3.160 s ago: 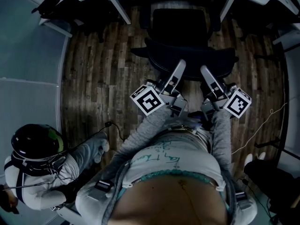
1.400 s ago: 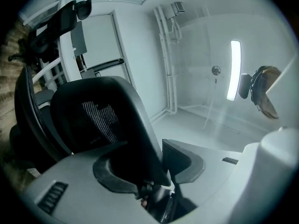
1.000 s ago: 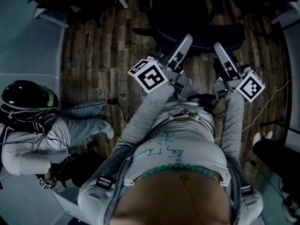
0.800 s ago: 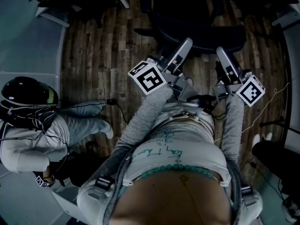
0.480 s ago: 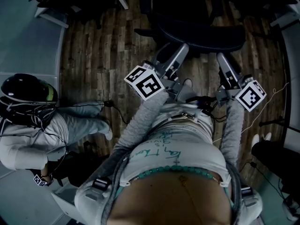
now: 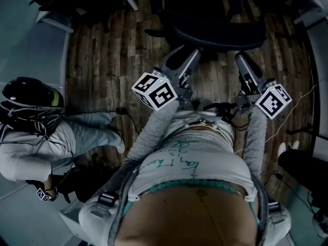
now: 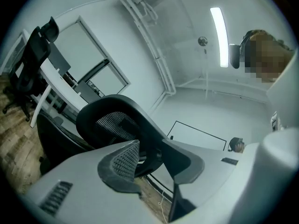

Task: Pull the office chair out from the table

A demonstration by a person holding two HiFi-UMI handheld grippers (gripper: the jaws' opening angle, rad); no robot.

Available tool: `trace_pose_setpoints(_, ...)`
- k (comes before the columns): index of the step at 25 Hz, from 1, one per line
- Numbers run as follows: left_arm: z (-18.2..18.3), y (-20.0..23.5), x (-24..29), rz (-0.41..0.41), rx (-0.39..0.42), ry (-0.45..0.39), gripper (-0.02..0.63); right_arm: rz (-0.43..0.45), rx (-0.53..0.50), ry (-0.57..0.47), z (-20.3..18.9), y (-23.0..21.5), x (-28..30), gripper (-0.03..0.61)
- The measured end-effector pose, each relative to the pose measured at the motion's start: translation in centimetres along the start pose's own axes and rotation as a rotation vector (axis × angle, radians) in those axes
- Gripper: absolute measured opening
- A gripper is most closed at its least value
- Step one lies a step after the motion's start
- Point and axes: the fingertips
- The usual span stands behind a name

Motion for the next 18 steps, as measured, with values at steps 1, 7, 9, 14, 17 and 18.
trace_pose_setpoints(1,-0.1,0.1,0.0,0.002,0.017,0.006,0.153,-0.003,-0.009,0.007,-0.2,-0.1,0.0,0.081)
trace_pose_setpoints(7,-0.5,-0.3,0.0,0.003,0.073,0.030,0.064,-0.019,-0.049,0.053,-1.1,0.0,0.1,0.038)
trace_pose_setpoints(9,-1.0,-0.4,0.0,0.015,0.081,0.052,0.040,-0.018,-0.051,0.056,-1.1,0.0,0.0,0.038)
trace_pose_setpoints(14,-2.0,-0.2,-0.1,0.051,0.079,0.103,0.012,-0.034,-0.100,0.102,-1.5,0.2,0.5,0.037)
trace_pose_setpoints(17,-2.8,-0.6,-0.5,0.070,0.083,0.108,0.011,-0.036,-0.097,0.109,-2.3,0.4,0.1,0.037)
trace_pose_setpoints(18,-3.0,-0.6,-0.6,0.078,0.086,0.107,0.011,-0.033,-0.104,0.114,-2.5,0.5,0.1,0.037)
Point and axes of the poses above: the fingertips, and each gripper's own axes: x forward along the fingers, y to its left, z out of its top, and after that the axes turned 5 degrees about -x, right-handed
